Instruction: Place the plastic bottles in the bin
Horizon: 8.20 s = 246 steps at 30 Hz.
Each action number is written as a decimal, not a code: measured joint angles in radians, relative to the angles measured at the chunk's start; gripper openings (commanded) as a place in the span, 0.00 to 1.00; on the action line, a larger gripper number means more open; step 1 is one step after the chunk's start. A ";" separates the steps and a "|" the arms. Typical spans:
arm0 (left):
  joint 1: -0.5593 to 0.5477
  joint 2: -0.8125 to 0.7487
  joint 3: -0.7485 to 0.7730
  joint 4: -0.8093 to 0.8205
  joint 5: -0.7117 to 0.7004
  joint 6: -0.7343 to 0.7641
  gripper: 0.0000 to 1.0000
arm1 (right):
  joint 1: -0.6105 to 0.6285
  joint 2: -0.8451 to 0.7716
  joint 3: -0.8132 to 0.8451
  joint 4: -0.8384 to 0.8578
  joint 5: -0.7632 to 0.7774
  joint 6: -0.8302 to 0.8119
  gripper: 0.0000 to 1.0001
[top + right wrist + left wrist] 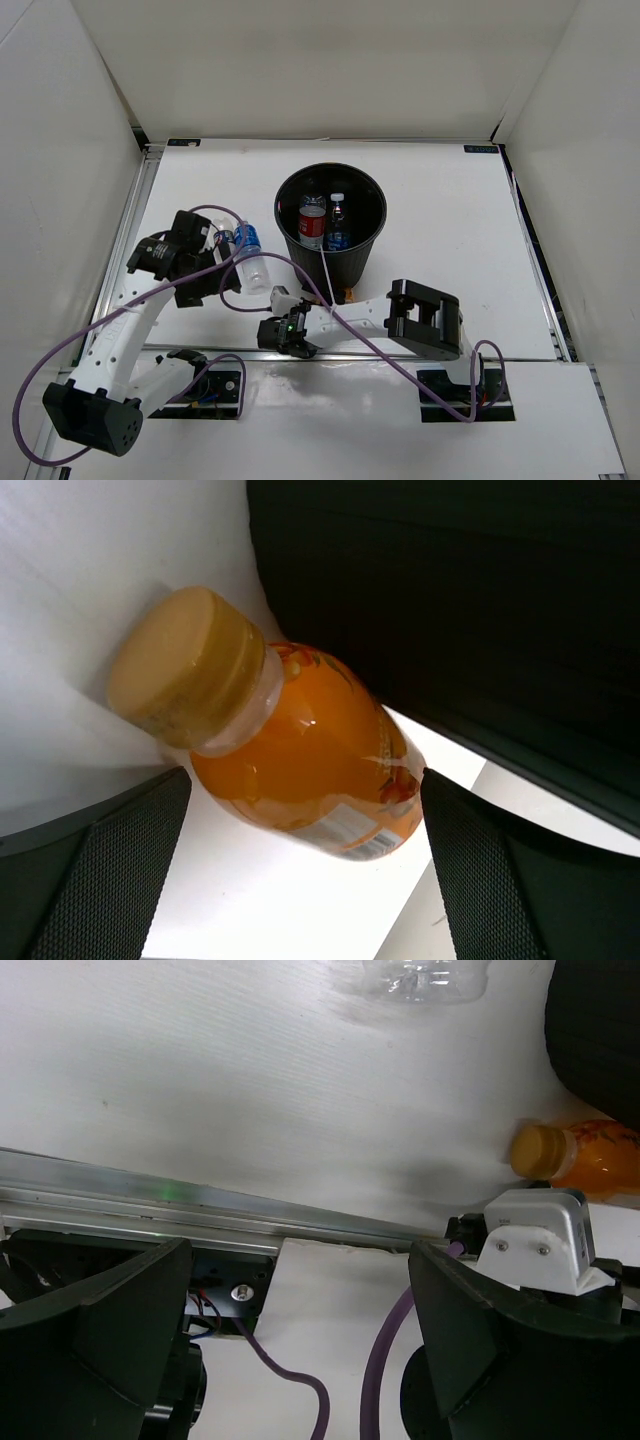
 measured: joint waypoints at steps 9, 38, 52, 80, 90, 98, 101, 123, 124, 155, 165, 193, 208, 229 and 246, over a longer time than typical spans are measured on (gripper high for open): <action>0.000 -0.020 0.217 -0.045 -0.112 -0.008 1.00 | -0.043 0.028 0.059 0.008 -0.021 -0.006 1.00; 0.000 -0.005 0.278 -0.046 -0.168 -0.020 1.00 | -0.096 0.062 0.109 -0.159 -0.183 0.058 0.34; -0.002 -0.007 0.317 -0.061 -0.224 -0.024 1.00 | -0.085 -0.120 0.269 -0.354 -0.386 0.277 0.21; -0.002 0.021 0.309 -0.065 -0.296 -0.058 1.00 | -0.386 -0.224 0.943 -0.221 -0.220 -0.032 0.43; 0.012 0.056 0.305 -0.063 -0.275 -0.074 1.00 | -0.413 -0.214 0.797 -0.213 -0.284 0.027 1.00; 0.200 0.266 0.263 -0.006 -0.121 -0.087 1.00 | -0.465 -0.429 0.790 -0.228 -0.359 0.106 1.00; 0.264 0.359 0.257 0.053 -0.039 -0.068 1.00 | -0.489 -0.548 0.797 -0.214 -0.384 0.106 1.00; 0.254 0.936 0.520 0.245 -0.024 0.048 1.00 | -0.509 -0.773 0.632 -0.253 -0.613 0.035 1.00; 0.254 0.957 0.541 0.238 -0.029 0.053 1.00 | -0.509 -0.781 0.636 -0.262 -0.616 0.035 1.00; 0.288 0.768 0.853 0.248 -0.033 -0.099 0.41 | -0.513 -0.672 0.801 -0.393 -0.593 0.159 1.00; 0.037 0.625 1.137 0.391 0.153 -0.114 0.52 | -0.597 -0.737 0.692 -0.394 -0.408 0.223 1.00; 0.113 0.391 0.598 0.173 -0.200 -0.224 1.00 | -0.844 -0.792 0.618 -0.388 -0.520 0.235 1.00; 0.196 0.559 0.126 0.383 0.010 -0.221 1.00 | -0.847 -0.790 0.592 -0.387 -0.623 0.233 1.00; 0.178 0.750 0.226 0.431 0.167 -0.203 0.49 | -0.847 -0.803 0.553 -0.386 -0.653 0.233 1.00; -0.035 0.558 1.074 0.526 0.315 -0.172 0.59 | -0.847 -0.808 0.456 -0.336 -0.694 0.271 1.00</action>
